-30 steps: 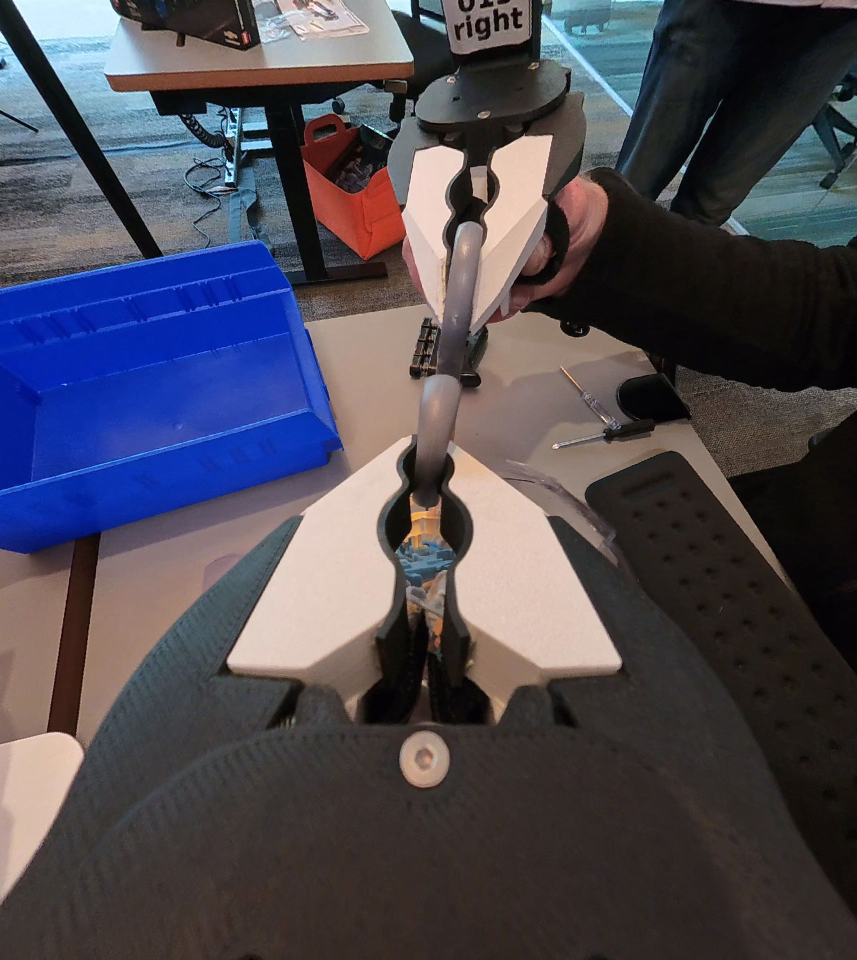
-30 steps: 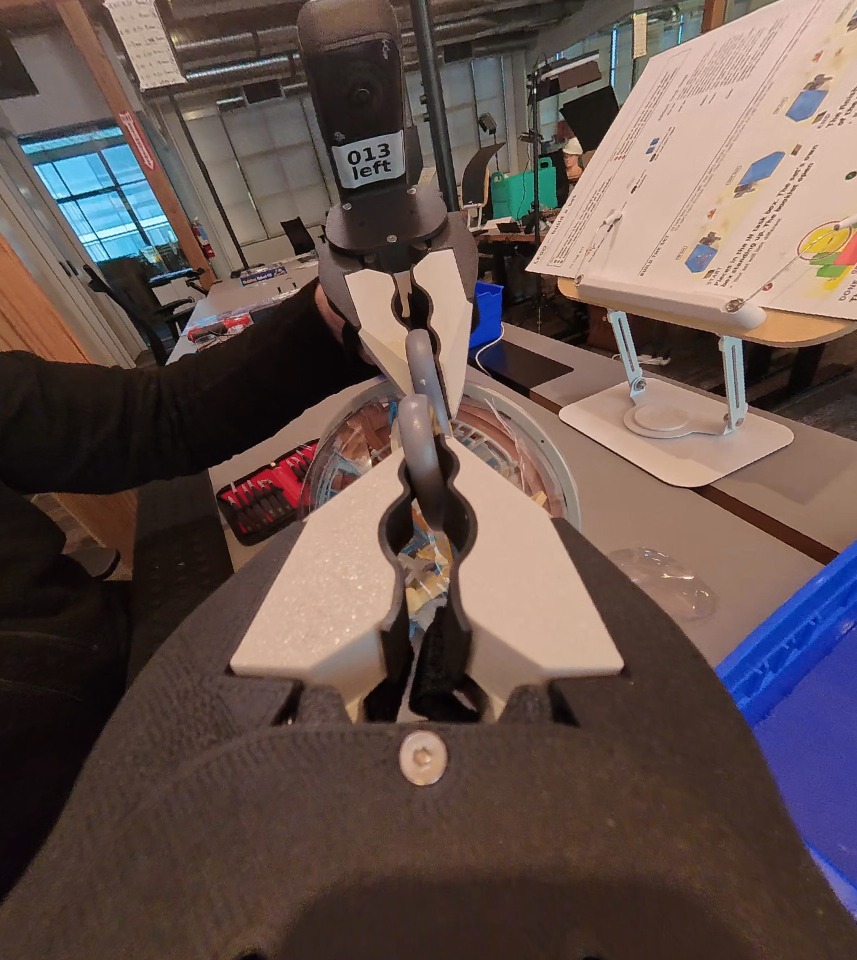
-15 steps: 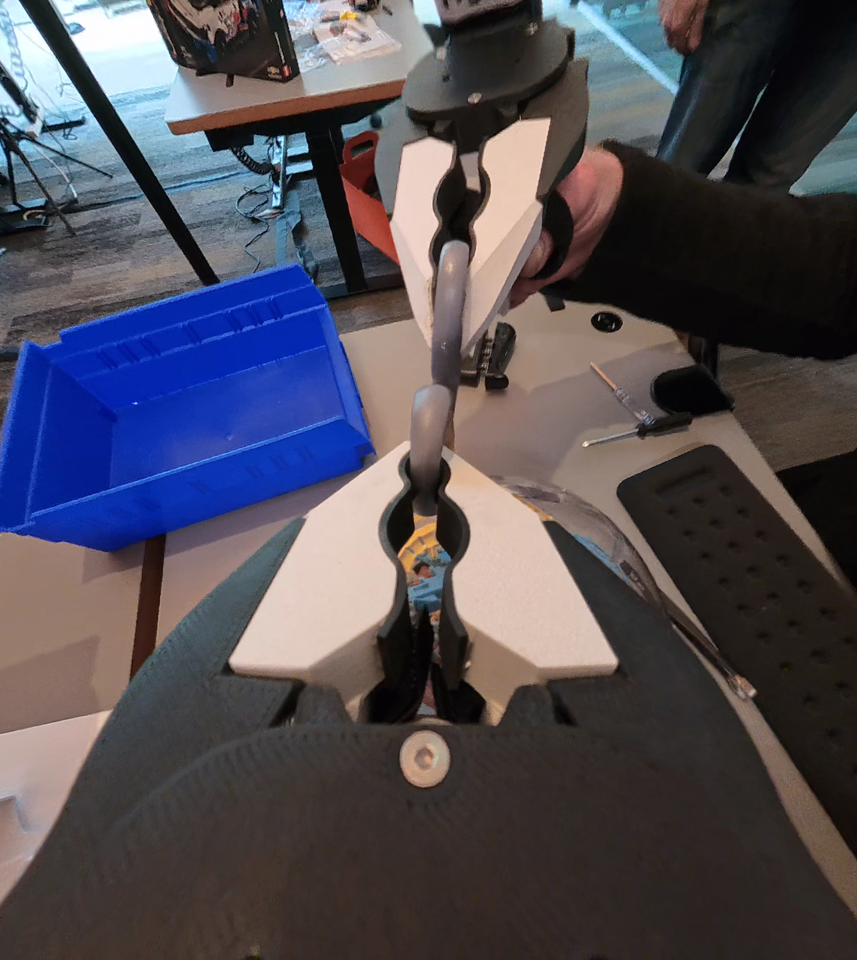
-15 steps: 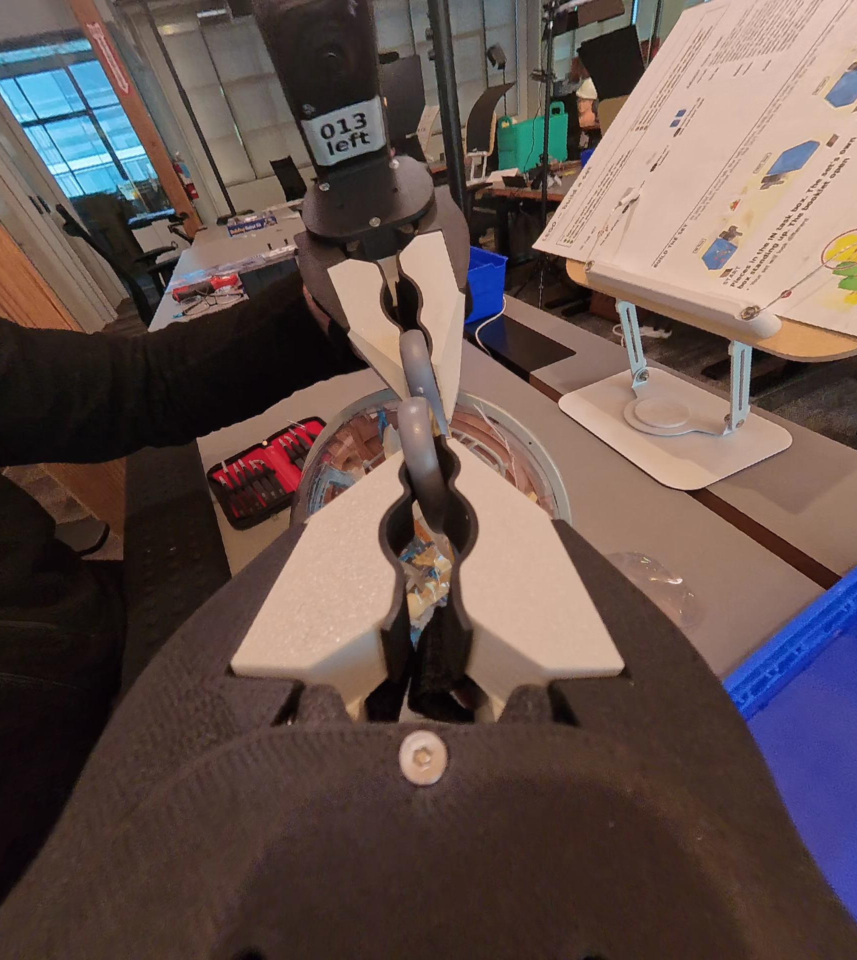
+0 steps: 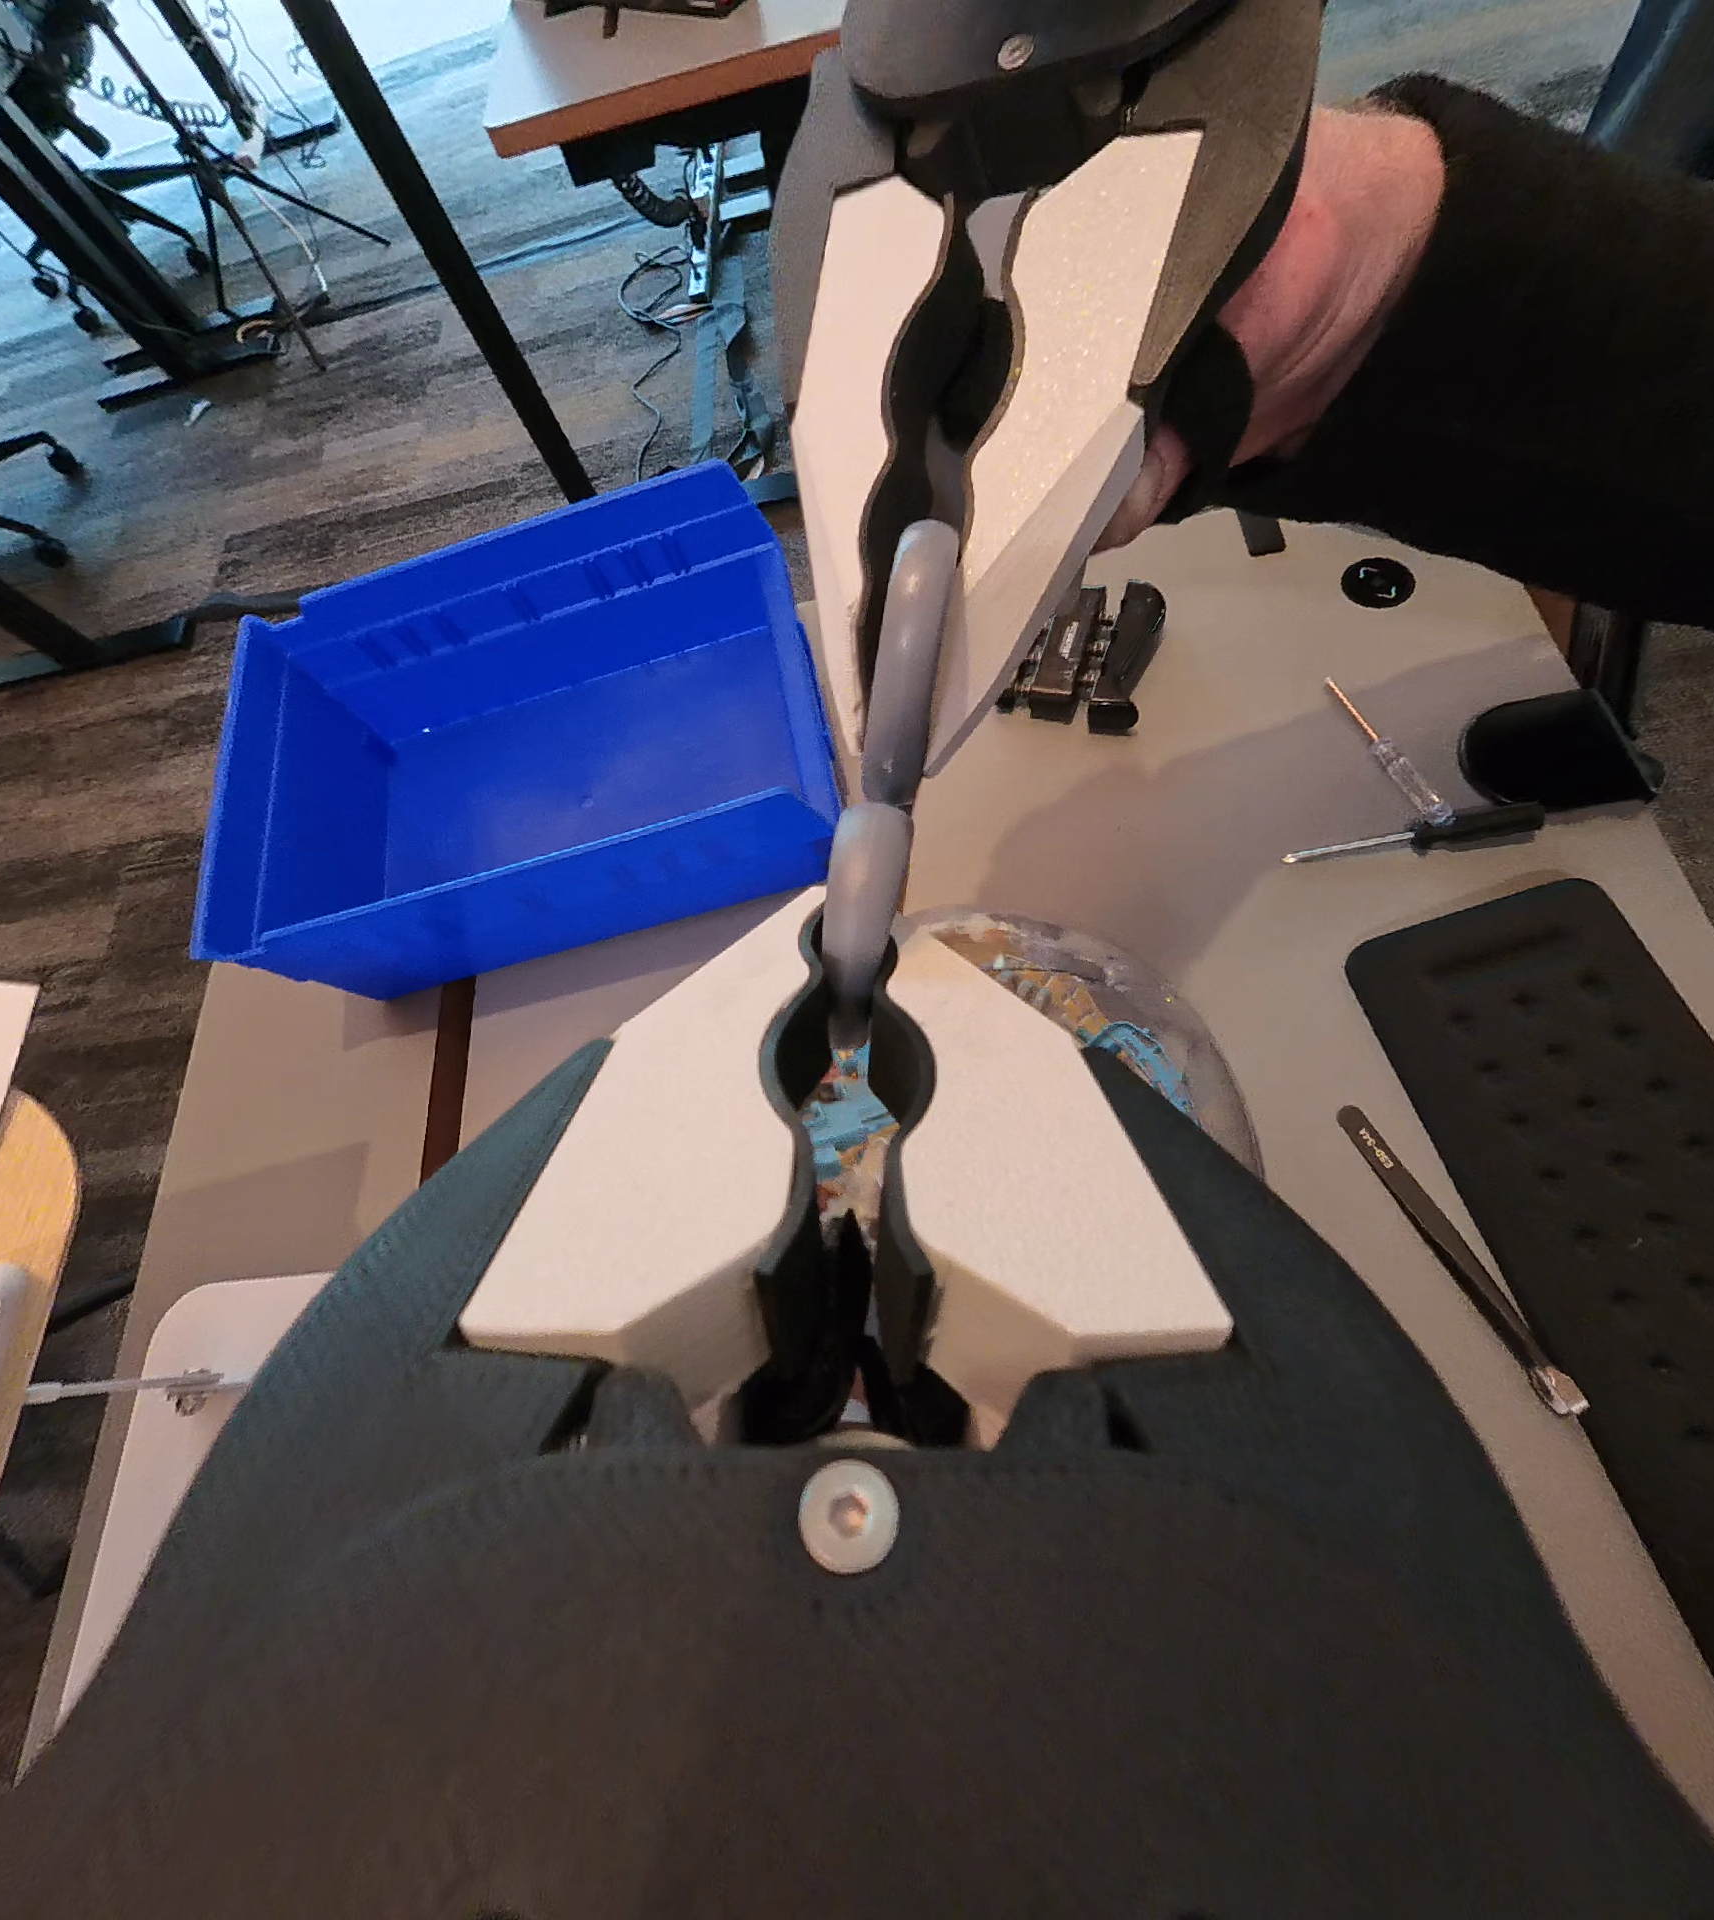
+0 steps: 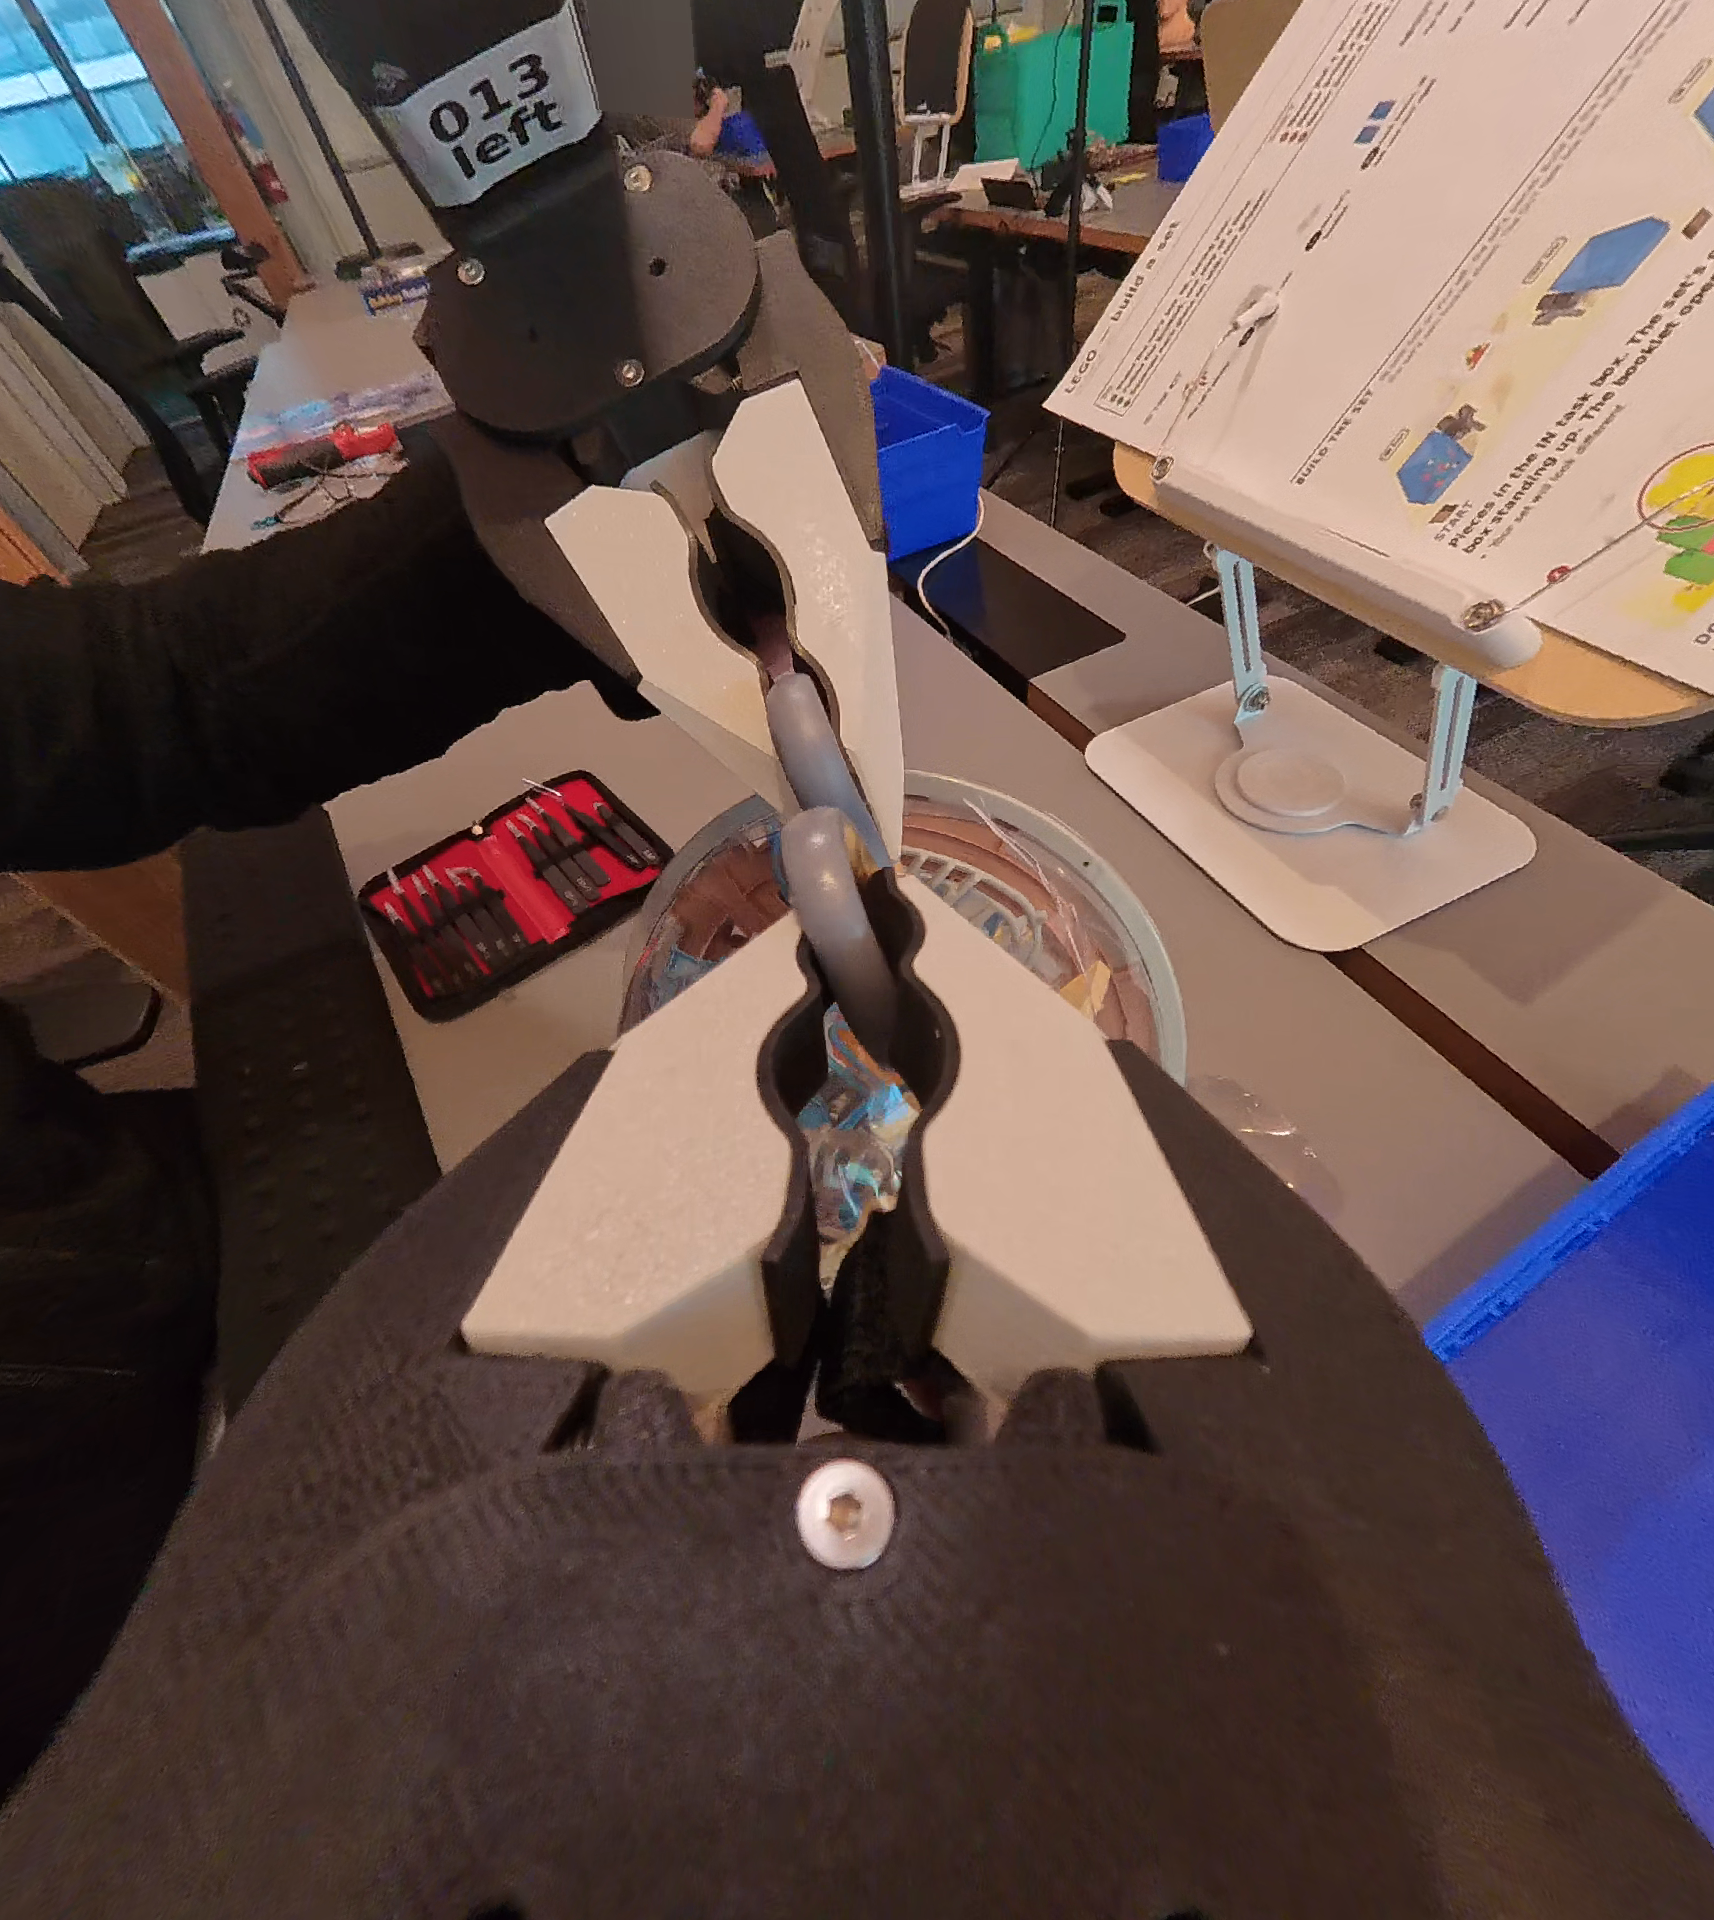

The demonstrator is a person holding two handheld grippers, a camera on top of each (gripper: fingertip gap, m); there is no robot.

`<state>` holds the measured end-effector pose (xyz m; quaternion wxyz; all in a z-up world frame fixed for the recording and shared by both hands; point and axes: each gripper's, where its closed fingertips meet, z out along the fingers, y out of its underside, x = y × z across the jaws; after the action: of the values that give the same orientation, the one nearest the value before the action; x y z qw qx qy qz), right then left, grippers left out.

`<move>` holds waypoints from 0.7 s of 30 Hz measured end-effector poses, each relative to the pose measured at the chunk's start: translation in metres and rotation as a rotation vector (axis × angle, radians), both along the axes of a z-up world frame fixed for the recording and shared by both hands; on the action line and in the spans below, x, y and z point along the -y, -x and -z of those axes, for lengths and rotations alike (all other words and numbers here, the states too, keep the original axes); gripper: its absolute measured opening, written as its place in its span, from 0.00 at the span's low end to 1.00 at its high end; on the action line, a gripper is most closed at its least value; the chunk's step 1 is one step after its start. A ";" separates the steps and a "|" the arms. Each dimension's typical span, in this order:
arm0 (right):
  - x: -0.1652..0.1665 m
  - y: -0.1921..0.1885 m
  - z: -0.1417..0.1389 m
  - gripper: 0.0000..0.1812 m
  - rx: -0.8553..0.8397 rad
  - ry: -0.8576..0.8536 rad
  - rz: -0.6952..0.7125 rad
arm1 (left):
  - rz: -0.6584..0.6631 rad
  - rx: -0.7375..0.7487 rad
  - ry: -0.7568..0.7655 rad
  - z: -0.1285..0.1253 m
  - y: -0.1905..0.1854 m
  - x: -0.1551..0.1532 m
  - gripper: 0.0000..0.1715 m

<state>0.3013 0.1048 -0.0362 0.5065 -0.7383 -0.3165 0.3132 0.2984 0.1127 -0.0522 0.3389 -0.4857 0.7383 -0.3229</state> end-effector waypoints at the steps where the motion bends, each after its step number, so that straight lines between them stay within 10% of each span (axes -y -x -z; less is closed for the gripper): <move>1: -0.002 0.002 0.000 0.00 0.014 0.003 0.002 | -0.012 -0.002 -0.006 0.000 0.002 -0.002 0.00; 21: 0.014 0.070 -0.022 0.01 0.166 -0.121 -0.097 | -0.055 0.124 -0.046 -0.016 0.070 0.012 0.00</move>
<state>0.2312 0.0905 -0.0142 0.5064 -0.7138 -0.4109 0.2555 0.2279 0.1011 -0.0364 0.4039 -0.4770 0.7094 -0.3257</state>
